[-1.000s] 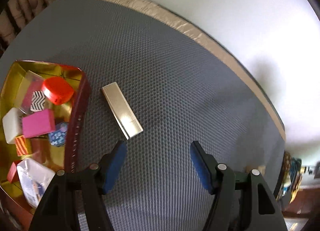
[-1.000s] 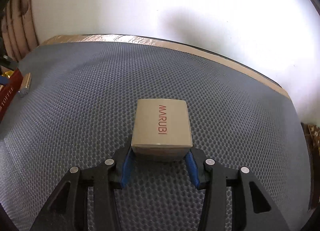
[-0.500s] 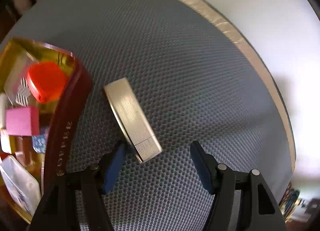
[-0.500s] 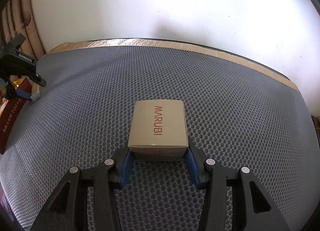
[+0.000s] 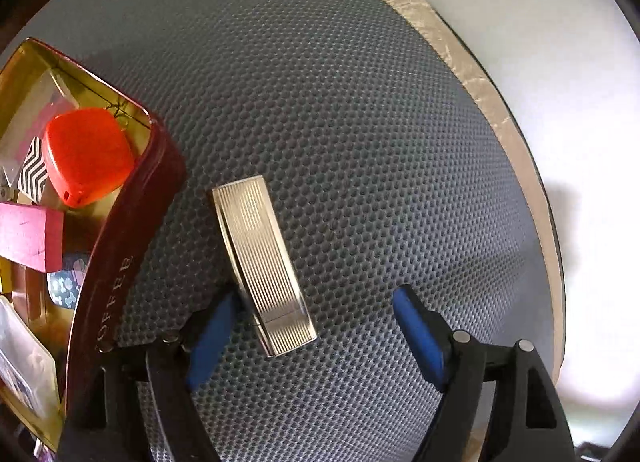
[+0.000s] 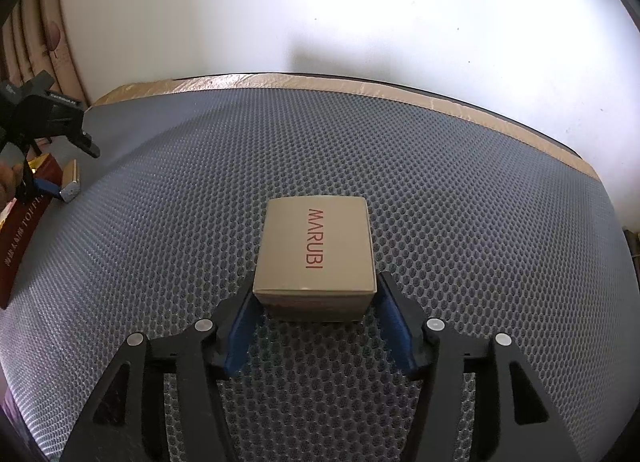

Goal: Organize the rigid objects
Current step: 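Grasp the gold ribbed case with left tool while right lifts MARUBI box, then carry the gold ribbed case over the gold tin with the left tool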

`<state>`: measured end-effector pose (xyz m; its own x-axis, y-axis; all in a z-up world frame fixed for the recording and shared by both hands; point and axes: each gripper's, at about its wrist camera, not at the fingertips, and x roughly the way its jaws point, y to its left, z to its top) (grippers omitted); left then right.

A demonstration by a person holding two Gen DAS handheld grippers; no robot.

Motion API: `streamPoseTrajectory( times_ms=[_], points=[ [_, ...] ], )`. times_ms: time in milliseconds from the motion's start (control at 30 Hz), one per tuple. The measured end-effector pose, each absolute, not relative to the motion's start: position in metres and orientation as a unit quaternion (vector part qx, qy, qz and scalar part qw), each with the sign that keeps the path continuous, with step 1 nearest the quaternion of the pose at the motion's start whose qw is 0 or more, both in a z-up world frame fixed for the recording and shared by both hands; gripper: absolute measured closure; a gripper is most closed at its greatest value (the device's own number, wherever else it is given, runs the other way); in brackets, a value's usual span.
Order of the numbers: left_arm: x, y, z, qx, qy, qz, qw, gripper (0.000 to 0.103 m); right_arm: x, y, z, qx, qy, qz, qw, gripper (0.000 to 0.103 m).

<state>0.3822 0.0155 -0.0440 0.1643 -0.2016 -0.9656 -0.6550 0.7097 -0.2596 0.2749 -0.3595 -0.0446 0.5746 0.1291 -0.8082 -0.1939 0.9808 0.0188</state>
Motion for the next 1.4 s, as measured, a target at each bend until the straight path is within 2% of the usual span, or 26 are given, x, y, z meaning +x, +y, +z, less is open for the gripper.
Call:
streamPoseTrajectory(
  times_ms=[100, 267, 300, 333, 367, 500, 700, 1000, 1400],
  points=[
    [0.392, 0.013, -0.047, -0.336, 0.63, 0.178, 0.678, 0.022, 0.275, -0.359, -0.046, -0.036, 0.453, 0.09, 0.886, 0.042],
    [0.401, 0.005, -0.049, -0.342, 0.622, 0.198, 0.676, 0.025, 0.274, -0.359, -0.046, -0.035, 0.454, 0.09, 0.886, 0.04],
    [0.4, 0.006, -0.047, -0.339, 0.62, 0.218, 0.673, 0.041, 0.274, -0.359, -0.046, -0.035, 0.454, 0.09, 0.886, 0.04],
    [0.397, 0.006, -0.046, -0.33, 0.621, 0.235, 0.671, 0.069, 0.271, -0.355, -0.045, -0.035, 0.454, 0.089, 0.886, 0.04],
    [0.396, 0.008, -0.045, -0.325, 0.62, 0.246, 0.671, 0.072, 0.27, -0.354, -0.045, -0.035, 0.454, 0.089, 0.886, 0.04],
    [0.397, 0.017, -0.048, -0.347, 0.617, 0.22, 0.671, 0.073, 0.268, -0.355, -0.046, -0.033, 0.455, 0.087, 0.886, 0.036],
    [0.383, -0.007, -0.046, -0.313, 0.621, 0.163, 0.7, 0.073, 0.263, -0.354, -0.045, -0.032, 0.456, 0.081, 0.885, 0.034],
    [0.327, -0.067, -0.04, -0.22, 0.628, 0.071, 0.743, 0.073, 0.266, -0.348, -0.048, -0.043, 0.461, 0.075, 0.883, 0.032],
    [0.261, -0.092, -0.023, -0.11, 0.597, 0.021, 0.794, 0.073, 0.272, -0.336, -0.053, -0.048, 0.464, 0.065, 0.882, 0.028]
  ],
)
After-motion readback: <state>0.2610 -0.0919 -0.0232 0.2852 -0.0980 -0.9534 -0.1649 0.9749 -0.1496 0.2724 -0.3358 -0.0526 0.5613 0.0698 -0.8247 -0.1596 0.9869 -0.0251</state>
